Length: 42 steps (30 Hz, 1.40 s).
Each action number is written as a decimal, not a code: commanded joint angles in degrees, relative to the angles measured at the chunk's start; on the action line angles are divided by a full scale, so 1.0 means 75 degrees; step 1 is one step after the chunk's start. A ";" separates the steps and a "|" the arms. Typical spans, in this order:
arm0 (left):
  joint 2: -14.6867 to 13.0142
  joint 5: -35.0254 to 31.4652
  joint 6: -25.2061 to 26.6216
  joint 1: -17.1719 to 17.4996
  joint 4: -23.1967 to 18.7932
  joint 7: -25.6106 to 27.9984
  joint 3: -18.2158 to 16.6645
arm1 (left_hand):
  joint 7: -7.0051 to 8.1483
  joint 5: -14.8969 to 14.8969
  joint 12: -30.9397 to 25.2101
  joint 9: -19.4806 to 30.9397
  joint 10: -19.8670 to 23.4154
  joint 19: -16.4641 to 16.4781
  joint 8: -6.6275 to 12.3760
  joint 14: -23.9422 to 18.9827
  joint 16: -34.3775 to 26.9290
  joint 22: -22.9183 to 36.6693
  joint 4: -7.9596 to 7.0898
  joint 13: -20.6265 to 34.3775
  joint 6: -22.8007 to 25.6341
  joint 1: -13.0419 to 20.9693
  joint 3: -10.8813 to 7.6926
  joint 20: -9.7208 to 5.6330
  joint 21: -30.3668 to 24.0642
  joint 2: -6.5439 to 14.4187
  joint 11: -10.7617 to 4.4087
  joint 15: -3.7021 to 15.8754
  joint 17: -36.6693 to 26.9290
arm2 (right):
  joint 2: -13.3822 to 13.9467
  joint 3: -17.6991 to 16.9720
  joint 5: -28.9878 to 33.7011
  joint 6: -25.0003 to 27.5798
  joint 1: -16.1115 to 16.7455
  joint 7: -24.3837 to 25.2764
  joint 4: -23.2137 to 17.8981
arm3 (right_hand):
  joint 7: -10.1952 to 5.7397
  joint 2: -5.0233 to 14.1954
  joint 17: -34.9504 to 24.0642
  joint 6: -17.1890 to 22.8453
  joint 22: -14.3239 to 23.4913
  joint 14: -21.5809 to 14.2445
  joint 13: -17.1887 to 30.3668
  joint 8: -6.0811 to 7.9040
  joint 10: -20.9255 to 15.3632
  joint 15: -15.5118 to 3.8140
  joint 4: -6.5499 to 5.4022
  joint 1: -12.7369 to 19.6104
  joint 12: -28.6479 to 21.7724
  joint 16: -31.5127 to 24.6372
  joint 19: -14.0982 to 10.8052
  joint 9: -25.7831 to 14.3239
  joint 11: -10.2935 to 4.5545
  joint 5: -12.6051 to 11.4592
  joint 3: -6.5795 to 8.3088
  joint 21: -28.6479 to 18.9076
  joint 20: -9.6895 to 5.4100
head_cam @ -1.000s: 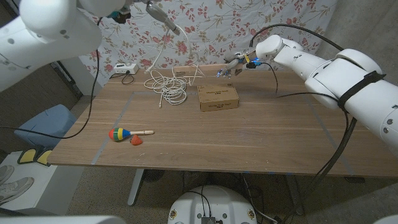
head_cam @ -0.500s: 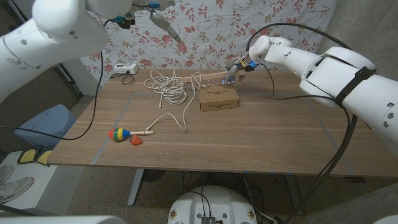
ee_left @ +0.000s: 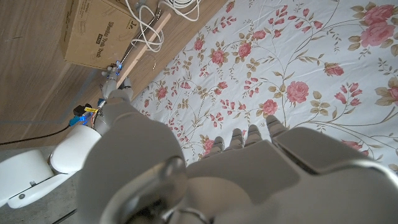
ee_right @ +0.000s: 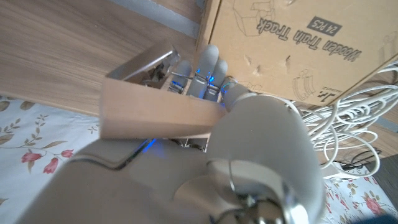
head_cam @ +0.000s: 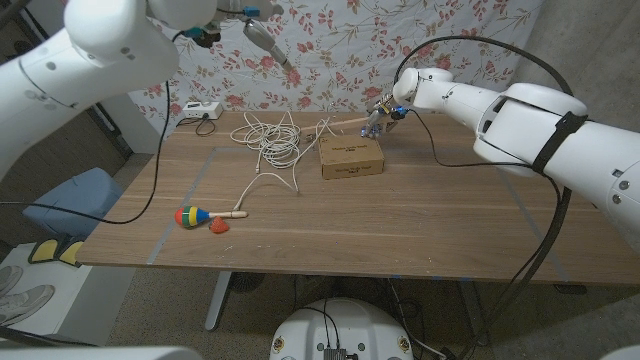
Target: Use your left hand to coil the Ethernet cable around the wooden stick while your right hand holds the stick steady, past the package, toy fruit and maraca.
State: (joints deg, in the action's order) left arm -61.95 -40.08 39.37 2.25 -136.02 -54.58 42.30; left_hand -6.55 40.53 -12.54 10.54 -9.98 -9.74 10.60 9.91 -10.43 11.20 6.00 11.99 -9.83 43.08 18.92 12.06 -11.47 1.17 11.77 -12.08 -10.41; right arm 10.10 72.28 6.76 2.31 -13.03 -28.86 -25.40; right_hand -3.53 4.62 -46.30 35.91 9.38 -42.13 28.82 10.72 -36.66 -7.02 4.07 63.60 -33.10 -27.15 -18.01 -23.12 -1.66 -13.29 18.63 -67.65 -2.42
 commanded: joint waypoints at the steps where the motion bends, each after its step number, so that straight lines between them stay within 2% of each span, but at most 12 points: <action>1: 0.0126 0.0028 -0.0237 -0.0044 0.0292 0.0123 0.0019 | -0.0171 0.0046 -0.0070 0.0019 -0.3432 -0.3741 0.0029 0.3752 -0.0033 0.0024 -0.0025 0.0023 -0.3801 0.0036 0.0041 0.0025 -0.0032 0.0044 0.0069 -0.0015 -0.0014 | -0.0080 0.0445 0.0137 0.0340 -0.0060 0.0622 -0.0024 | -0.0099 -0.0940 0.0792 -0.1305 0.0050 0.2232 -0.0385 -0.0095 0.1811 0.0159 -0.0178 -0.0619 0.0933 0.1309 0.1147 0.0417 0.0023 -0.0388 -0.0744 0.0827 0.0157; 2: 0.0131 0.0027 -0.0261 -0.0054 0.0313 0.0128 0.0023 | -0.0178 0.0046 -0.0070 0.0019 -0.3432 -0.3741 0.0029 0.3751 -0.0034 0.0024 -0.0026 0.0023 -0.3802 0.0035 0.0041 0.0025 -0.0032 0.0046 0.0069 -0.0015 -0.0014 | -0.0084 0.0460 0.0135 0.0362 -0.0060 0.0700 -0.0024 | -0.0095 -0.1130 0.0929 -0.1524 0.0050 0.2746 -0.0467 -0.0059 0.2107 0.0293 -0.0220 -0.0740 0.1174 0.1553 0.1349 0.0523 0.0059 -0.0512 -0.0952 0.1023 0.0239; 3: 0.0140 0.0070 -0.0286 -0.0049 0.0340 0.0156 0.0005 | -0.0178 0.0046 -0.0070 0.0019 -0.3432 -0.3738 0.0031 0.3749 -0.0034 0.0024 -0.0028 0.0023 -0.3796 0.0034 0.0041 0.0025 -0.0033 0.0049 0.0070 -0.0016 -0.0015 | -0.0084 0.0464 0.0123 0.0379 -0.0060 0.0775 -0.0024 | -0.0137 -0.1316 0.1077 -0.1958 0.0054 0.3226 -0.0574 -0.0073 0.2713 0.0431 -0.0282 -0.0885 0.1578 0.1759 0.1561 0.0667 0.0310 -0.0689 -0.1209 0.1265 0.0290; 6: 0.0163 0.0117 -0.0362 -0.0061 0.0431 0.0227 -0.0002 | -0.0124 0.0045 -0.0061 0.0020 -0.3453 -0.3733 0.0025 0.3747 -0.0032 0.0023 -0.0028 0.0023 -0.3809 0.0045 0.0044 0.0024 -0.0035 0.0047 0.0057 -0.0012 -0.0014 | -0.0087 0.0427 0.0006 0.0466 -0.0040 0.1112 -0.0024 | -0.0088 -0.1648 0.1334 -0.3136 0.0055 0.4097 -0.0739 -0.0109 0.3503 0.0691 -0.0424 -0.1236 0.2180 0.2026 0.1952 0.0966 0.0326 -0.1062 -0.1773 0.1767 0.0414; 10: 0.0183 0.0180 -0.0436 -0.0058 0.0516 0.0325 -0.0018 | -0.0178 0.0043 -0.0061 0.0020 -0.3453 -0.3728 0.0026 0.3739 -0.0034 0.0023 -0.0035 0.0024 -0.3804 0.0042 0.0051 0.0025 -0.0036 0.0046 0.0068 -0.0020 -0.0015 | -0.0059 0.0276 -0.0244 0.0524 -0.0018 0.1388 -0.0024 | -0.0029 -0.1814 0.1638 -0.4535 0.0064 0.5283 -0.0905 -0.0128 0.4486 0.1075 -0.0513 -0.1527 0.2791 0.2204 0.2554 0.1313 0.0423 -0.1486 -0.2441 0.2443 0.0591; 12: 0.0178 0.0235 -0.0477 -0.0038 0.0540 0.0411 -0.0045 | -0.0164 0.0042 -0.0059 0.0021 -0.3457 -0.3726 0.0024 0.3735 -0.0035 0.0023 -0.0038 0.0024 -0.3808 0.0038 0.0056 0.0025 -0.0037 0.0040 0.0070 -0.0022 -0.0016 | -0.0040 0.0186 -0.0378 0.0542 -0.0017 0.1496 -0.0024 | -0.0014 -0.1747 0.1778 -0.4986 0.0069 0.5782 -0.0983 -0.0072 0.4985 0.1215 -0.0576 -0.1657 0.2945 0.2179 0.2881 0.1455 0.0440 -0.1698 -0.2751 0.2810 0.0519; 15: 0.0163 0.0325 -0.0531 -0.0029 0.0577 0.0505 -0.0090 | -0.0111 0.0039 -0.0058 0.0021 -0.3456 -0.3714 0.0018 0.3731 -0.0035 0.0023 -0.0063 0.0024 -0.3820 0.0007 0.0068 0.0025 -0.0041 0.0041 0.0073 -0.0029 -0.0019 | -0.0013 0.0054 -0.0564 0.0578 -0.0031 0.1630 -0.0024 | 0.0065 -0.1715 0.1821 -0.5240 0.0070 0.5928 -0.1006 -0.0098 0.5121 0.1274 -0.0591 -0.1678 0.2959 0.2168 0.2985 0.1489 0.0482 -0.1766 -0.2838 0.2928 0.0540; 20: 0.0142 0.0359 -0.0519 -0.0057 0.0595 0.0523 -0.0091 | -0.0063 0.0032 -0.0059 0.0023 -0.3453 -0.3689 0.0013 0.3729 -0.0036 0.0025 -0.0094 0.0025 -0.3833 -0.0039 0.0084 0.0025 -0.0050 0.0031 0.0071 -0.0038 -0.0023 | 0.0060 -0.0270 -0.0971 0.0604 -0.0055 0.1748 -0.0024 | 0.0149 -0.1667 0.1891 -0.4765 0.0071 0.5860 -0.1042 0.0130 0.4924 0.1308 -0.0622 -0.1720 0.2839 0.2067 0.2866 0.1519 0.0500 -0.1853 -0.2975 0.3011 0.0610; 23: 0.0114 0.0403 -0.0523 -0.0050 0.0590 0.0552 -0.0101 | -0.0045 0.0030 -0.0060 0.0024 -0.3451 -0.3682 0.0012 0.3728 -0.0035 0.0025 -0.0099 0.0026 -0.3838 -0.0048 0.0088 0.0025 -0.0053 0.0023 0.0071 -0.0035 -0.0023 | 0.0107 -0.0551 -0.1299 0.0621 -0.0037 0.1849 -0.0024 | -0.0061 -0.1632 0.1952 -0.4396 0.0072 0.5744 -0.1072 0.0249 0.4749 0.1328 -0.0626 -0.1709 0.2767 0.1995 0.2719 0.1538 0.0516 -0.1917 -0.3068 0.3057 0.0661; 27: 0.0015 0.0762 -0.0606 0.0134 0.0565 0.0883 -0.0316 | -0.0060 0.0026 -0.0063 0.0025 -0.3444 -0.3663 0.0014 0.3716 -0.0041 0.0027 -0.0122 0.0027 -0.3834 -0.0080 0.0093 0.0024 -0.0061 0.0020 0.0068 -0.0034 -0.0027 | 0.0212 -0.1103 -0.1868 0.0524 0.0031 0.1743 -0.0024 | -0.0078 -0.1569 0.2003 -0.4313 0.0072 0.5955 -0.1100 0.0249 0.4818 0.1303 -0.0627 -0.1674 0.2799 0.2065 0.2622 0.1550 0.0586 -0.1960 -0.3110 0.3094 0.0613; 39: -0.0554 0.2655 -0.1124 0.1706 0.0553 0.3819 -0.1639 | 0.0181 -0.0062 -0.0175 0.0021 -0.3130 -0.3114 0.0066 0.3380 -0.0134 0.0047 -0.0289 0.0024 -0.3653 -0.0315 0.0105 0.0009 -0.0261 0.0024 -0.0086 -0.0027 -0.0041 | 0.0609 -0.3717 -0.3665 -0.0509 0.0615 0.0263 -0.0024 | -0.0037 -0.1329 0.2171 -0.3929 0.0062 0.5988 -0.1221 0.0305 0.4837 0.1219 -0.0835 -0.1951 0.2811 0.2037 0.2603 0.1572 0.0704 -0.1943 -0.3278 0.3292 0.0980; 42: -0.0572 0.3520 -0.1424 0.2429 0.0729 0.4929 -0.2223 | 0.0401 -0.0321 -0.0294 0.0015 -0.2770 -0.2606 0.0121 0.2979 -0.0225 0.0055 -0.0679 0.0016 -0.3375 -0.0884 0.0106 0.0016 -0.0414 0.0214 -0.0261 -0.0020 -0.0053 | 0.0622 -0.4392 -0.3931 -0.0743 0.0822 -0.0059 -0.0024 | -0.0038 -0.1289 0.2243 -0.3810 0.0059 0.5826 -0.1269 0.0313 0.4670 0.1201 -0.0906 -0.2070 0.2757 0.1979 0.2508 0.1578 0.0698 -0.1902 -0.3351 0.3330 0.1008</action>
State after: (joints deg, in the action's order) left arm -64.01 -34.15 34.66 9.21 -131.83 -47.48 34.71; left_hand -4.46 39.21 -13.96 10.53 -10.00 -9.74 11.03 9.91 -11.39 11.34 2.67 11.98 -9.84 38.76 19.59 12.06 -13.77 1.99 10.49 -12.07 -10.54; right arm 11.44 65.34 -13.53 2.42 -12.81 -21.68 -25.55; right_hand -3.99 -4.86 -29.64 6.39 9.86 2.50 19.42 12.75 -0.66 1.96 -2.31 48.83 -11.92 -11.69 1.03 -11.18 3.59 -27.78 -6.12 -42.97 4.59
